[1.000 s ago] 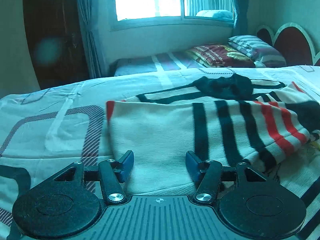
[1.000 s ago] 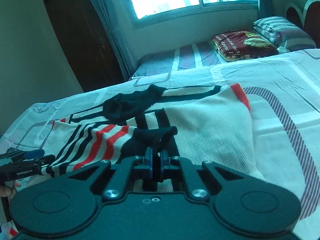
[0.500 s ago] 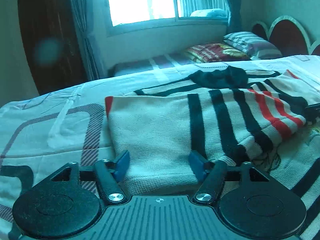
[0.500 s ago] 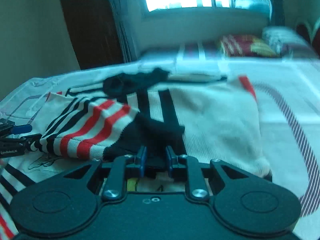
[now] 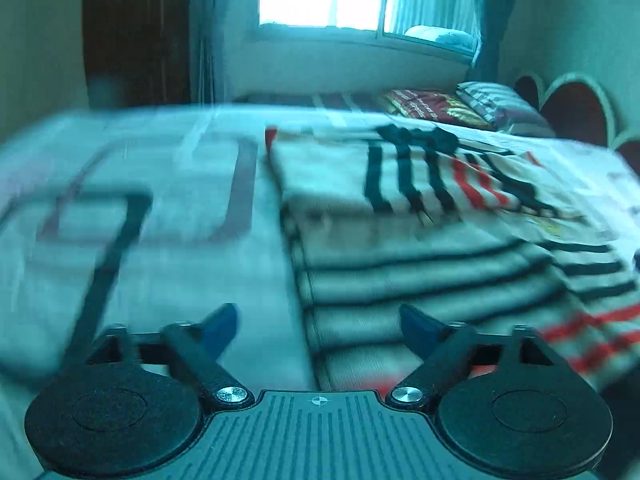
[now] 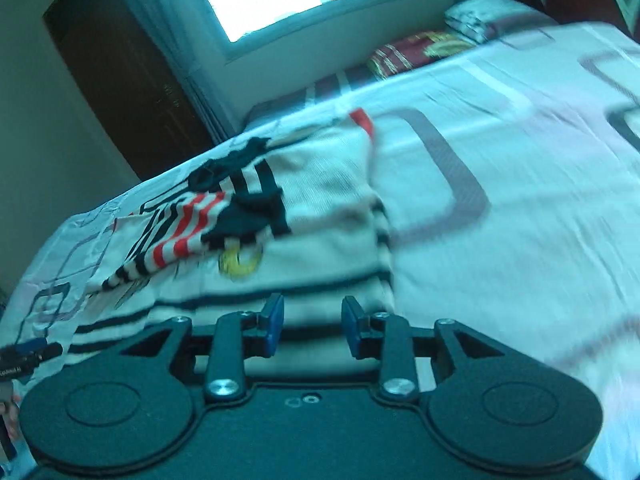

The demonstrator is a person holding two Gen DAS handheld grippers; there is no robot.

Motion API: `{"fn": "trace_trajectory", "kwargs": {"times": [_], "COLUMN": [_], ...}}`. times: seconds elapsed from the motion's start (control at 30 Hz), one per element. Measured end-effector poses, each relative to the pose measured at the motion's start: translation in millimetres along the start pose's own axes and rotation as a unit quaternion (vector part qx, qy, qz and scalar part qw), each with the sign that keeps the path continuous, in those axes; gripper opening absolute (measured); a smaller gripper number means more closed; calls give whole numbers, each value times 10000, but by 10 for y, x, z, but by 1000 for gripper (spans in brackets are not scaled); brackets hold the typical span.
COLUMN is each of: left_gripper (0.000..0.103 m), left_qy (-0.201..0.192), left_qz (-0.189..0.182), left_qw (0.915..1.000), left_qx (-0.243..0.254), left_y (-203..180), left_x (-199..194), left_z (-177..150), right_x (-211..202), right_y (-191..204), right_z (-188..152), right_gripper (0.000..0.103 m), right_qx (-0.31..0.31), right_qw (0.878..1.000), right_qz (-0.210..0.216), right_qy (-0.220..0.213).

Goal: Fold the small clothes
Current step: 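Grasp the black hem with both tools and lift it toward the collar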

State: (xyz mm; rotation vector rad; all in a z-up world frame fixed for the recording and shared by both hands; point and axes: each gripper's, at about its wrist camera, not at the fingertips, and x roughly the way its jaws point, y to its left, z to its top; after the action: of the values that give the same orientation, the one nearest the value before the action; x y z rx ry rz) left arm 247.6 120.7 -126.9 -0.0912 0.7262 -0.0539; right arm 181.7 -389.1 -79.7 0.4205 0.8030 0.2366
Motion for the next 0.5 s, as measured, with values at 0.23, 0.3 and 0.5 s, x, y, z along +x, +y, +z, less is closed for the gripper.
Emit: {"fn": "trace_trajectory", "kwargs": {"times": [0.23, 0.3, 0.5], "left_gripper": [70, 70, 70], "left_qy": [555, 670, 627], "left_qz": [-1009, -1306, -2071], "left_qw": [9883, 9791, 9406], "left_qx": [-1004, -1406, -2616], "left_y": [49, 83, 279], "left_x": [-450, -492, -535], "left_z": [-607, -762, -1087], "right_x": [-610, -707, -720], "right_y": [-248, -281, -317], "right_z": [-684, -822, -1110], "right_gripper": [46, 46, 46], "right_qx": [792, 964, 1356], "right_qw": [9959, 9938, 9852], "right_qz": [362, 483, 897], "right_qy": [251, 278, 542]}}
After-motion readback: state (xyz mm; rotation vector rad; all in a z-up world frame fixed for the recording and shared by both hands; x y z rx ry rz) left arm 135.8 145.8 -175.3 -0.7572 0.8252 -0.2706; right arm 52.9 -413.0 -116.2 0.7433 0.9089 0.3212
